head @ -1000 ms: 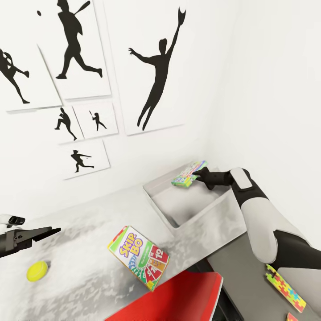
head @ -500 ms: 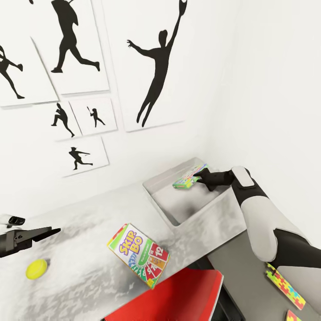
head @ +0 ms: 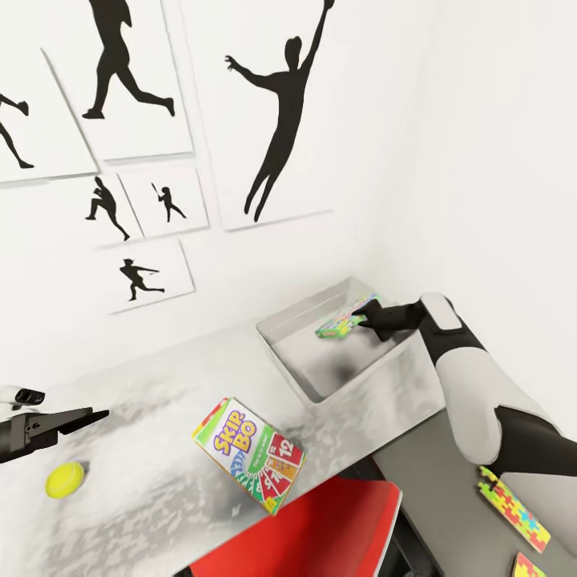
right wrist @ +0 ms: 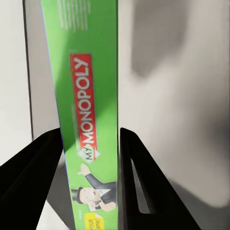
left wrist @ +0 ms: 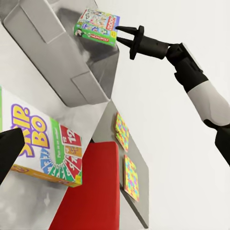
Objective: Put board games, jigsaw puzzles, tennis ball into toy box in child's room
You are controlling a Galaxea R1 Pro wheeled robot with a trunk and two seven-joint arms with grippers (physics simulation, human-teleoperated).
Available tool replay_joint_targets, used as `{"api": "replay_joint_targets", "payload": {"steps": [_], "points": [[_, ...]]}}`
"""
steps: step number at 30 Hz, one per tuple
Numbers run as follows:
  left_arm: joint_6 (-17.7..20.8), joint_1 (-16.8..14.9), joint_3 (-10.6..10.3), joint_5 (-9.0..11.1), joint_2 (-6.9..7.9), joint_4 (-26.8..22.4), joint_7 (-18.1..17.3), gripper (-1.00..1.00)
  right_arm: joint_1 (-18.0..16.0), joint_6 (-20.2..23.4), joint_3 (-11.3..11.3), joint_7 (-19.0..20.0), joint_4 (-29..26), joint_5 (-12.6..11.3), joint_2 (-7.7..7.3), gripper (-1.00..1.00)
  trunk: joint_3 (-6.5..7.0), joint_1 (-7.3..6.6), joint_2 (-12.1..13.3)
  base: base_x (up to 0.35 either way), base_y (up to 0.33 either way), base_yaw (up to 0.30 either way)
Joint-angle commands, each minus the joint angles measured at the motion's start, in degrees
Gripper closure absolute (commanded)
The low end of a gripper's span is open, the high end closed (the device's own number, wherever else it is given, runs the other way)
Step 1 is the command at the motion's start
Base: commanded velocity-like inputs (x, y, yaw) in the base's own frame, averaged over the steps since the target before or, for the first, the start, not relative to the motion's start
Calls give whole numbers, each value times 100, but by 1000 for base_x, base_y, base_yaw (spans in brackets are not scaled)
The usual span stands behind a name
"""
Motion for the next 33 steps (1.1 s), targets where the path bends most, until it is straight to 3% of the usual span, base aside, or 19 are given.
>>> {"api": "replay_joint_targets", "payload": {"steps": [1, 15, 33], "points": [[64, -3, -1, -1, 2, -1, -23, -100, -56, 8, -18, -136, 1, -71, 1, 100, -21, 3, -11, 0, 0, 0], [78, -3, 0, 2, 3, -1, -23, -100, -376, -112, -178, -557, 41, -102, 15, 100, -152, 3, -11, 0, 0, 0], [78, -11, 0, 2, 2, -1, -22, -100, -425, -154, -185, -591, 62, -108, 98, 100, -322, 3, -11, 0, 0, 0]]}}
